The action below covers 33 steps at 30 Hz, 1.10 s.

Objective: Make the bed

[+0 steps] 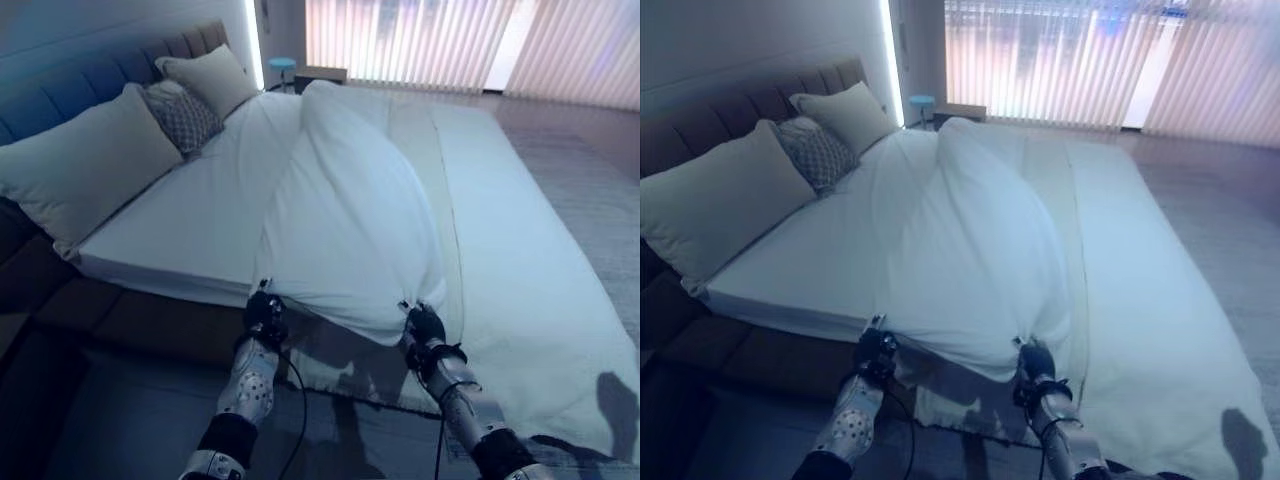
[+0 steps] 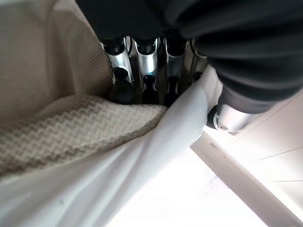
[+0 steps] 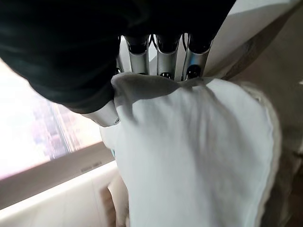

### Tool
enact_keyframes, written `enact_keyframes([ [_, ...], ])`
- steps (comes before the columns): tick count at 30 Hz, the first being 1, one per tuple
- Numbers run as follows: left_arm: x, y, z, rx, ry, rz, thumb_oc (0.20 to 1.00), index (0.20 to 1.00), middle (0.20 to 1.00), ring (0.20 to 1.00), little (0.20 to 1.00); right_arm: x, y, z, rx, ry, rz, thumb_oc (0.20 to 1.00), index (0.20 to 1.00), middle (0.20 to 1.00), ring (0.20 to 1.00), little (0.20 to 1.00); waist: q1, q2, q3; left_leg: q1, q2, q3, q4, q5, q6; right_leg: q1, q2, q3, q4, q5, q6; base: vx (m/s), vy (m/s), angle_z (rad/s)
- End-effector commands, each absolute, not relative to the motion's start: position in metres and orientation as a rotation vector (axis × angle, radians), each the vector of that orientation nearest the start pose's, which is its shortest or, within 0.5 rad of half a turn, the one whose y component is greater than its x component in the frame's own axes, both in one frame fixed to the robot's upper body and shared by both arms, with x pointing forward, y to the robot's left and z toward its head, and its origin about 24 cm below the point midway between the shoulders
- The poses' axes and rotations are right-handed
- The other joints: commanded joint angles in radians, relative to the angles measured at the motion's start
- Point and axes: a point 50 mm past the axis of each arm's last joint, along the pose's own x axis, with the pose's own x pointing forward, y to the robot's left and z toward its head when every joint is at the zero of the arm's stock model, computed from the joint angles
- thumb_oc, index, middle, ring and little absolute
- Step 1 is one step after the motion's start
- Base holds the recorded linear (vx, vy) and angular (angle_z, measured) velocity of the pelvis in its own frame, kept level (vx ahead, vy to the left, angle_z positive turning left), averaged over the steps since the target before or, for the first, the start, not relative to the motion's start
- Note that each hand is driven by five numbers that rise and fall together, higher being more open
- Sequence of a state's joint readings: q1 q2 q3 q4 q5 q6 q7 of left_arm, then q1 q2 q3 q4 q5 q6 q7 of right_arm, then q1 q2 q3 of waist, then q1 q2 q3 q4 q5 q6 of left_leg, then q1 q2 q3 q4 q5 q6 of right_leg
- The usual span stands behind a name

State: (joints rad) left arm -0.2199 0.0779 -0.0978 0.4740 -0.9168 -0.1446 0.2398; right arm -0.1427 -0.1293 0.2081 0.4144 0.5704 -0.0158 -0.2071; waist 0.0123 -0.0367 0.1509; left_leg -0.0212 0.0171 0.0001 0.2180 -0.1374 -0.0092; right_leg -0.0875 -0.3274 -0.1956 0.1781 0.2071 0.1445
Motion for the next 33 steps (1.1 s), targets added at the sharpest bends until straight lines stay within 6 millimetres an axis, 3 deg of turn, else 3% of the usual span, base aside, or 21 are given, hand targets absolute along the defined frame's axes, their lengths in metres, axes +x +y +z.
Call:
enact_keyframes([
  [1,0.279,0.216,0.03,-0.699,-0.04,0.381,0.2,0.2,0.2,0.2,0.2,0.269,-0.186,-0.012,0.262,0.247,-0.215,0.2,0.2,0.2,0.2,0.2,0.027,0.015,-0.038,0.048,0.009,-0.022,-0.236,0.125,-0.036,-0.001,0.124,-0.114,0.122,-0.158,-0.009,-0.12,0.391,0.12],
  [3,0.276,0.216,0.029,-0.699,-0.033,0.386,0.2,0.2,0.2,0.2,0.2,0.268,-0.183,-0.015,0.263,0.257,-0.206,0.2,0.2,0.2,0.2,0.2,0.04,-0.002,-0.044,0.05,-0.022,0.002,-0.252,0.136,-0.036,0.035,0.205,-0.156,0.14,-0.228,-0.02,-0.11,0.292,-0.09],
  [6,0.273,0.21,0.02,-0.719,0.01,0.389,0.2,0.2,0.2,0.2,0.2,0.267,-0.182,-0.015,0.26,0.254,-0.201,0.2,0.2,0.2,0.2,0.2,0.047,-0.036,-0.052,0.035,-0.079,0.012,-0.242,0.151,-0.038,0.076,0.331,-0.07,0.093,-0.288,-0.045,-0.11,0.19,-0.35],
  [8,0.272,0.205,0.014,-0.738,0.035,0.387,0.2,0.2,0.2,0.2,0.2,0.267,-0.184,-0.011,0.259,0.239,-0.216,0.2,0.2,0.2,0.2,0.2,0.052,-0.051,-0.059,0.005,-0.11,0.006,-0.227,0.165,-0.039,0.116,0.365,-0.028,-0.034,-0.302,-0.092,-0.1,0.116,-0.04],
  [10,0.27,0.201,0.01,-0.748,0.054,0.391,0.2,0.2,0.2,0.2,0.2,0.267,-0.185,-0.012,0.257,0.238,-0.227,0.2,0.2,0.2,0.2,0.2,0.048,-0.055,-0.062,-0.024,-0.128,0.004,-0.18,0.154,-0.035,0.154,0.379,0.02,-0.099,-0.3,-0.106,-0.07,0.091,0.09],
  [12,0.269,0.196,0.009,-0.768,0.058,0.384,0.2,0.2,0.2,0.2,0.2,0.266,-0.19,-0.009,0.225,0.224,-0.236,0.2,0.2,0.2,0.2,0.2,0.052,-0.055,-0.035,-0.097,-0.14,0.006,-0.054,0.146,-0.071,0.16,0.359,0.012,-0.12,-0.286,-0.112,-0.12,0.115,0.29],
  [14,0.268,0.194,0.008,-0.778,0.059,0.384,0.2,0.2,0.2,0.2,0.2,0.267,-0.192,-0.007,0.183,0.219,-0.225,0.2,0.2,0.2,0.2,0.2,0.06,-0.048,-0.017,-0.112,-0.142,-0.028,-0.001,0.131,-0.075,0.155,0.344,0.013,-0.113,-0.285,-0.113,-0.12,0.152,0.41],
  [16,0.266,0.195,0.004,-0.796,0.077,0.406,0.2,0.2,0.2,0.2,0.2,0.265,-0.195,-0.008,0.167,0.225,-0.233,0.2,0.2,0.2,0.2,0.2,0.045,-0.054,-0.021,-0.1,-0.08,0.007,0.014,0.083,-0.047,0.147,0.312,0.001,-0.116,-0.276,-0.098,-0.07,0.181,0.39],
  [18,0.262,0.195,-0.001,-0.816,0.089,0.422,0.2,0.2,0.2,0.2,0.2,0.263,-0.196,-0.01,0.171,0.233,-0.235,0.2,0.2,0.2,0.2,0.2,0.043,-0.057,-0.029,-0.077,-0.028,-0.019,0.006,0.071,-0.04,0.145,0.29,0.003,-0.12,-0.277,-0.09,-0.02,0.219,0.54],
  [21,0.256,0.195,-0.009,-0.83,0.122,0.441,0.2,0.2,0.2,0.2,0.2,0.261,-0.198,-0.012,0.176,0.246,-0.24,0.2,0.2,0.2,0.2,0.2,0.036,-0.056,-0.047,-0.051,0.053,-0.078,-0.036,0.103,-0.051,0.14,0.255,0.001,-0.119,-0.275,-0.076,0.04,0.28,0.16],
  [23,0.252,0.193,-0.016,-0.849,0.154,0.457,0.2,0.2,0.2,0.2,0.2,0.259,-0.201,-0.013,0.187,0.251,-0.252,0.2,0.2,0.2,0.2,0.2,0.031,-0.034,-0.051,-0.021,0.119,-0.121,-0.092,0.138,-0.082,0.143,0.222,0.006,-0.107,-0.281,-0.054,0.08,0.424,0.18],
  [25,0.252,0.19,-0.018,-0.855,0.165,0.453,0.2,0.2,0.2,0.2,0.2,0.258,-0.203,-0.012,0.19,0.249,-0.258,0.2,0.2,0.2,0.2,0.2,0.03,-0.024,-0.05,-0.01,0.12,-0.124,-0.111,0.137,-0.089,0.149,0.205,0.005,-0.105,-0.277,-0.044,0.06,0.391,0.32],
  [28,0.253,0.181,-0.021,-0.857,0.196,0.409,0.2,0.2,0.2,0.2,0.2,0.258,-0.207,-0.01,0.177,0.249,-0.262,0.2,0.2,0.2,0.2,0.2,0.021,-0.011,-0.052,0.001,0.075,-0.111,-0.121,0.097,-0.083,0.151,0.143,0.006,-0.095,-0.241,-0.009,0.04,0.515,0.04],
  [30,0.256,0.179,-0.017,-0.84,0.19,0.377,0.2,0.2,0.2,0.2,0.2,0.263,-0.204,-0.004,0.176,0.22,-0.255,0.2,0.2,0.2,0.2,0.2,0.024,-0.019,-0.045,-0.002,0.033,-0.1,-0.112,0.075,-0.062,0.122,0.101,0.024,-0.074,-0.171,0.005,-0.02,0.475,0.29],
  [33,0.264,0.181,-0.007,-0.801,0.155,0.349,0.2,0.2,0.2,0.2,0.2,0.276,-0.192,0.013,0.202,0.145,-0.226,0.2,0.2,0.2,0.2,0.2,0.037,-0.014,-0.03,-0.006,0.002,-0.056,-0.144,0.085,-0.039,0.068,0.039,-0.026,-0.038,-0.074,0.006,-0.08,0.456,0.11],
])
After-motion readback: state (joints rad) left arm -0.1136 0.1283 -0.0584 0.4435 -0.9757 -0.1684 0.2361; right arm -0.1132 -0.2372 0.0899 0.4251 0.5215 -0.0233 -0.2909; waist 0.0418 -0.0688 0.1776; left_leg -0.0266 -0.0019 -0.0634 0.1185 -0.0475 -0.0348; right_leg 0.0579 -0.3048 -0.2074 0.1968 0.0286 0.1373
